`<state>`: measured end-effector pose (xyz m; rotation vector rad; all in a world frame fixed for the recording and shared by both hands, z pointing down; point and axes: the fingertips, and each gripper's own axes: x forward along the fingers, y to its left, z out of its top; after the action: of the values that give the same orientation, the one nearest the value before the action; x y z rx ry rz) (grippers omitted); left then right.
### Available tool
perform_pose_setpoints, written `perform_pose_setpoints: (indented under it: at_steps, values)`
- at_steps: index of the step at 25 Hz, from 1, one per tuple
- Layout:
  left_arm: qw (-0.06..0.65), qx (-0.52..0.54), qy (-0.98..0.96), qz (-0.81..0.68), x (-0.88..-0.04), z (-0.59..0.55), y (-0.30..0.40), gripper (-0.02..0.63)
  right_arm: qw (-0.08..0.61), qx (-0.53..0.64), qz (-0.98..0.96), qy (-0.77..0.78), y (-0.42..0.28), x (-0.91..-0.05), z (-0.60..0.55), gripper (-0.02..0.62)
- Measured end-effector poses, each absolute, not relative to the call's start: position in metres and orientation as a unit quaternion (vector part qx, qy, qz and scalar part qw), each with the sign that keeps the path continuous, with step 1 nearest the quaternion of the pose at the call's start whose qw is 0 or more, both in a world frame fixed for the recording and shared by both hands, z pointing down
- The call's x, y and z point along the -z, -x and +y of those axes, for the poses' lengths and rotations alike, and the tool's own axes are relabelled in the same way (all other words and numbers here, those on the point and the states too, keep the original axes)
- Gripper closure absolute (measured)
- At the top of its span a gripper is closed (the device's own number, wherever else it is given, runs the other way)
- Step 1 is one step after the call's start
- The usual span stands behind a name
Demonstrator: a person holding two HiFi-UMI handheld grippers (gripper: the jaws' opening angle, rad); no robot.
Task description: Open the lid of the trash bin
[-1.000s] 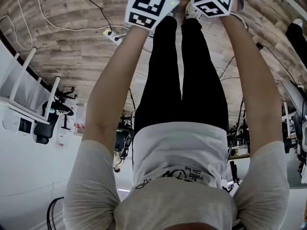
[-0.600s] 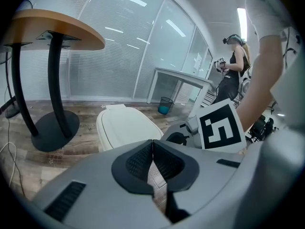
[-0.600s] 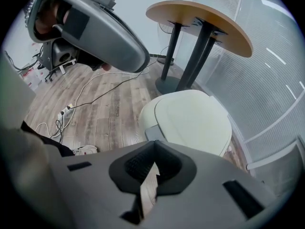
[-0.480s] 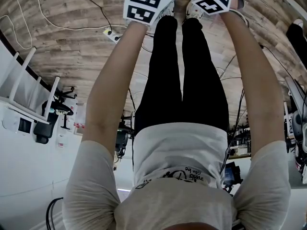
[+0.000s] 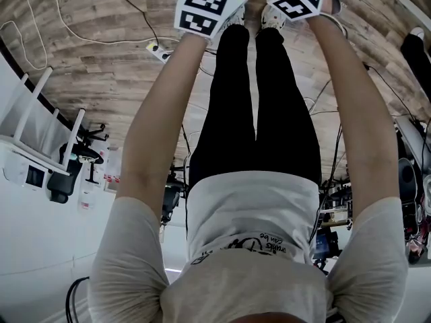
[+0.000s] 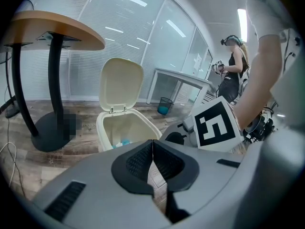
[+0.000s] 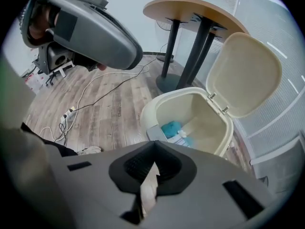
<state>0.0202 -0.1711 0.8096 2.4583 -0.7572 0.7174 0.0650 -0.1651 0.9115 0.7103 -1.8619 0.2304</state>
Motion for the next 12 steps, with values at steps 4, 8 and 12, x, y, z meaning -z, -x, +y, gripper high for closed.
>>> perform_pose_setpoints:
  at_steps: [4, 8, 12]
  values:
    - [0.230, -0.260, -0.897, -0.273, -0.803, -0.169, -0.021, 0.586, 0.520, -0.114, -0.790, -0.303, -0.066, -0.904, -0.159, 0.591]
    - [0.226, -0.256, -0.898, -0.277, -0.797, -0.170, -0.019, 0.586, 0.504, -0.124, -0.796, -0.311, -0.063, -0.891, -0.156, 0.589]
    - [0.226, -0.243, -0.899, -0.285, -0.787, -0.170, -0.018, 0.586, 0.477, -0.136, -0.803, -0.330, -0.058, -0.874, -0.158, 0.586]
